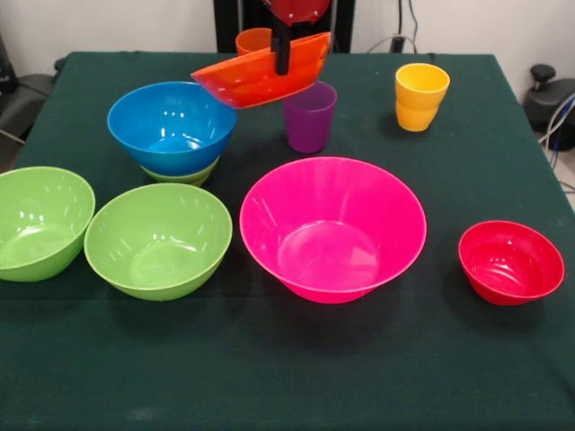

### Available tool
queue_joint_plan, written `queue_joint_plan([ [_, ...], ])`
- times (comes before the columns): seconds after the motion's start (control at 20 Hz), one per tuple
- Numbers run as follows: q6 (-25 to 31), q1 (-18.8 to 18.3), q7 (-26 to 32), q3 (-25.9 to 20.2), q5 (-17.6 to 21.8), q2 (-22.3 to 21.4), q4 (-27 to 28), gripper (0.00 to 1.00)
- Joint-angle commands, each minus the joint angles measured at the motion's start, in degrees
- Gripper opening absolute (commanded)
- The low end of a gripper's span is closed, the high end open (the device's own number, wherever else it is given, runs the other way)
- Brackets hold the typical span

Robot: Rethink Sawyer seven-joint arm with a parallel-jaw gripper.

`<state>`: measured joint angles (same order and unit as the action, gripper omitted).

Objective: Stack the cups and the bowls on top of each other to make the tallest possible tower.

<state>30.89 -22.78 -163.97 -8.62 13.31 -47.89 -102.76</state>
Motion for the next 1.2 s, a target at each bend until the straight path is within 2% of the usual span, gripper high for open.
queue_joint_plan([
  [0.05,1.1,0.1,12.9,-8.0,3.1,-2.6,-4.1,0.0],
  [0.45,3.7,-1.9,15.1,-8.9,3.5,-6.2,-5.0,0.0],
  [0.85,4.7,-7.4,19.0,-12.2,4.4,-9.1,-7.1,0.0],
  [1.2,8.1,-12.1,22.5,-15.9,4.1,-11.9,-8.3,0.0],
])
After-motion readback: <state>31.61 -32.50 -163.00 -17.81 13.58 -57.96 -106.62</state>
